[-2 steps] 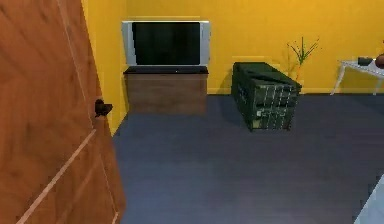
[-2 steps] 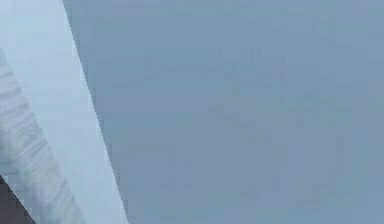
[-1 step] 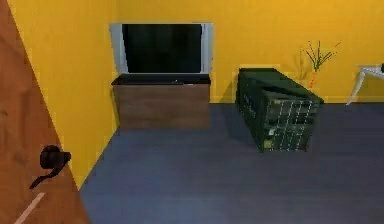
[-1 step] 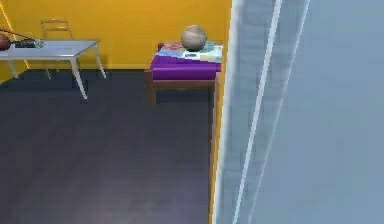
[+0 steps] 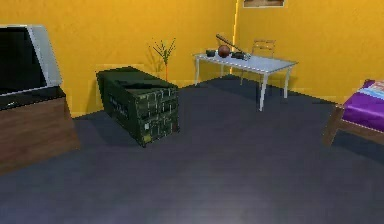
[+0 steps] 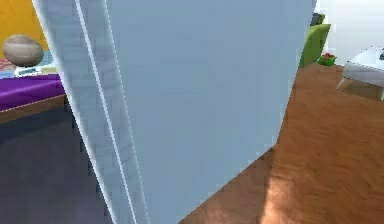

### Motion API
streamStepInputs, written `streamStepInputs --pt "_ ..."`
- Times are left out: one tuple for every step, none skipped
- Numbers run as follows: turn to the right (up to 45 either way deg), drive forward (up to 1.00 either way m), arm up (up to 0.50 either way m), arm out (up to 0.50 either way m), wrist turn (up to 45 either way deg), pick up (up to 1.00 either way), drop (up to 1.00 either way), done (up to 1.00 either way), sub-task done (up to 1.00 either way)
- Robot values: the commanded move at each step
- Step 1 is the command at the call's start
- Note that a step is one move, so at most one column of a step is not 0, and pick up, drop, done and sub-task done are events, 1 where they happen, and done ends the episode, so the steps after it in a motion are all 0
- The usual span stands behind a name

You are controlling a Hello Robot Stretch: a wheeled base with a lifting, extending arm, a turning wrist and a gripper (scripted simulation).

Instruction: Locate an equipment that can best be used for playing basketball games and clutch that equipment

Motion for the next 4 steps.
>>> streamStepInputs --pt "0.0 0.25 0.00 0.00 0.0 0.00 0.00 0.00 0.00" --pt "6.0 0.00 0.00 0.00 0.0 0.00 0.00 0.00 0.00" --pt "0.0 1.00 0.00 0.00 0.0 0.00 0.00 0.00 0.00" --pt "0.0 1.00 0.00 0.00 0.0 0.00 0.00 0.00 0.00"
